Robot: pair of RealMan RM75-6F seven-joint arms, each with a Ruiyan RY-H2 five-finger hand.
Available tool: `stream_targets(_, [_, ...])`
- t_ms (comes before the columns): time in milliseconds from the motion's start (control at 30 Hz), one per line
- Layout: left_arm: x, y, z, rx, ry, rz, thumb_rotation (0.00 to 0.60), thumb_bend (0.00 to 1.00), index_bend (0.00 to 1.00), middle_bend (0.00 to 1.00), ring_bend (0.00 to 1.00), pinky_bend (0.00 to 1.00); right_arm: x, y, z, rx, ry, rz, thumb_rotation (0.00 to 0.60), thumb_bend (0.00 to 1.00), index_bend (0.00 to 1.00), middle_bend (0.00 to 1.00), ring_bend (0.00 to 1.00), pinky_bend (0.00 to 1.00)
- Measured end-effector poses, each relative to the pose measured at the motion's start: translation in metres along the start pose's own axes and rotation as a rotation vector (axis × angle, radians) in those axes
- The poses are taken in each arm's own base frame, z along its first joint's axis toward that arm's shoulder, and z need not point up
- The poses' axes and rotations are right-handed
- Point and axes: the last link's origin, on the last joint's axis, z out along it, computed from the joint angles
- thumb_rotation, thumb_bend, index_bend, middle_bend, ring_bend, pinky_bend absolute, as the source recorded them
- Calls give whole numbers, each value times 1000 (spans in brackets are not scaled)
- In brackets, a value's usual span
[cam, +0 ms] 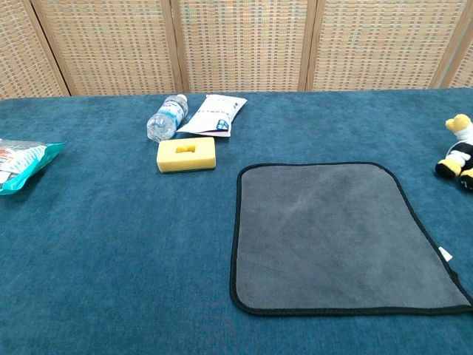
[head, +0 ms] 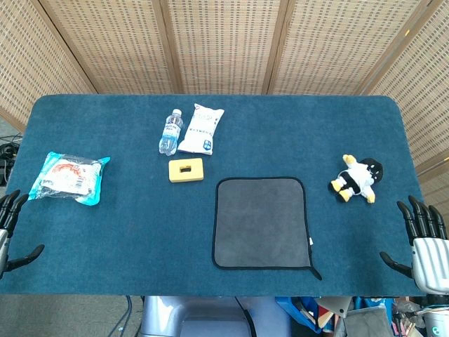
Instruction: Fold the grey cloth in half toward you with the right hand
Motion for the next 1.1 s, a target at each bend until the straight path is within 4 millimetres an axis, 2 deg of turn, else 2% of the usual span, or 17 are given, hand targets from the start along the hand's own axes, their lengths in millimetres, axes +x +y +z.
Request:
stream_targets(300, [-1,-2,3,17,-4,4,600,223,0,0,0,0,-4,-2,5,19,-10,-3,600,0,0,0,0,0])
stream_targets(400, [-1,-3,5,25,0,4,600,222,0,0,0,0,-7,-6,14,51,-21,18,600,47,29,0,0,0])
stream_targets(500, [0,-5,8,37,9,3,600,222,0,0,0,0,-9,-13,37,102,-39,38,600,157,127,0,0,0])
stream_targets(567, [1,-5,10,44,14,2,600,222,0,0,0,0,-10,-20,61,149,-49,43,600,232,221,0,0,0])
stream_targets(633, [0,-6,12,51,15,2,600,221,0,0,0,0,-11,-32,87,197,-62,55,600,265,260,0,0,0])
stream_targets(767, [-2,-8,16,67,10,8,600,222,0,0,0,0,-13,-58,130,265,-105,92,600,343,292,0,0,0])
stream_targets(933, [-5,-9,24,81,-3,17,600,222,0,0,0,0,-27,-97,177,312,-203,103,600,369,340,0,0,0])
stream_targets(1100, [-8,-12,33,101,-21,23,600,222,0,0,0,0,-50,-132,208,305,-270,78,600,398,344,0,0,0])
